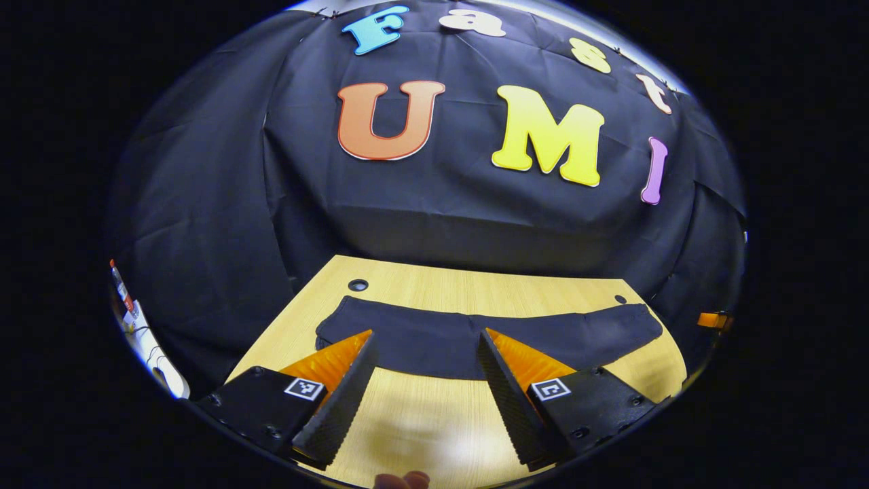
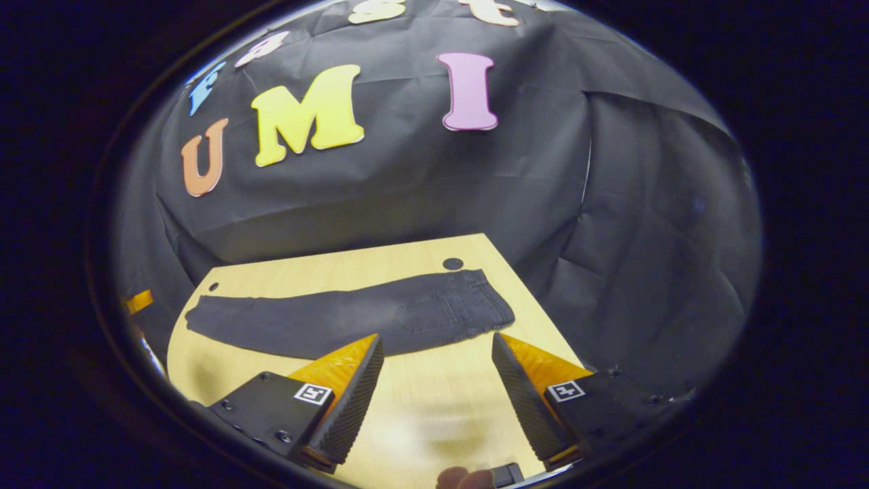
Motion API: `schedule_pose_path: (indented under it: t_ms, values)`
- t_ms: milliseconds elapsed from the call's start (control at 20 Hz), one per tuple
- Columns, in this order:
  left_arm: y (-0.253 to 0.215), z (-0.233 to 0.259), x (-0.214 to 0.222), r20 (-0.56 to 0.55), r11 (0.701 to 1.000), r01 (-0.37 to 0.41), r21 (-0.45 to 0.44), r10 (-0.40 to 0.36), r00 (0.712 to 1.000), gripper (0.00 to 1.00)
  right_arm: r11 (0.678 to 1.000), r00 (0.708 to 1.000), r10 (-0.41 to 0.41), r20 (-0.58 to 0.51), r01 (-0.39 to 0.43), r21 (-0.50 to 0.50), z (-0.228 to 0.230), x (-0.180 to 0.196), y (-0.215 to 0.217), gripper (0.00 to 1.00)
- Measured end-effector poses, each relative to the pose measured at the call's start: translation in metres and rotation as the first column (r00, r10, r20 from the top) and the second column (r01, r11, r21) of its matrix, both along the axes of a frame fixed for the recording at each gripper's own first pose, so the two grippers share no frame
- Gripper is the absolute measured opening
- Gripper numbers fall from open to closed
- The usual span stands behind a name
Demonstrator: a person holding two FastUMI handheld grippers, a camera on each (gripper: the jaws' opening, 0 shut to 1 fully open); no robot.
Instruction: Grasp the waist and the cuffs of the jeans and fold them to make the two legs overlap; first hold the waist and fold one-third of the jeans toward the cuffs, then hold the cuffs and fold the remaining one-third in the same direction to finish folding.
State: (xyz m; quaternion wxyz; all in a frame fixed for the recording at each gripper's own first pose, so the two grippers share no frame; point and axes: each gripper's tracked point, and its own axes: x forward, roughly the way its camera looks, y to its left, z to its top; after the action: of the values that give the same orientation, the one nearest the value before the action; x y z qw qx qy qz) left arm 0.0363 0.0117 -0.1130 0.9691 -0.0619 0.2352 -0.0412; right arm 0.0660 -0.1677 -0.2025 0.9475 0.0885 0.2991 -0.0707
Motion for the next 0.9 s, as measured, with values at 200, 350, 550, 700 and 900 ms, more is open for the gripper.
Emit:
schedule_pose_path:
  t_ms: [200, 350, 550, 700, 900]
  values:
    - [-0.018, 0.007, 0.011, 0.020, 1.000, -0.012, -0.019, 0.013, 1.000, 0.95, 0.996, 0.998, -0.060, -0.009, 0.061, 0.059, -0.025, 0.032, -0.032, 0.94]
    - [-0.035, 0.007, 0.019, 0.014, 1.000, -0.012, 0.001, 0.012, 1.000, 0.95, 0.990, 0.995, -0.100, -0.020, 0.102, 0.101, -0.059, 0.069, -0.055, 0.94]
    - [-0.059, 0.014, 0.027, -0.019, 0.999, -0.042, -0.034, 0.041, 0.999, 0.95, 0.973, 0.981, -0.185, -0.061, 0.191, 0.126, -0.126, 0.118, -0.094, 0.99]
    - [-0.064, 0.015, 0.030, -0.051, 0.997, -0.067, -0.030, 0.065, 0.997, 0.95, 0.970, 0.977, -0.206, -0.059, 0.212, 0.122, -0.156, 0.151, -0.113, 0.99]
    - [-0.063, 0.023, 0.025, -0.060, 0.997, -0.078, 0.008, 0.079, 0.995, 0.95, 0.976, 0.981, -0.184, -0.066, 0.190, 0.102, -0.181, 0.170, -0.123, 0.99]
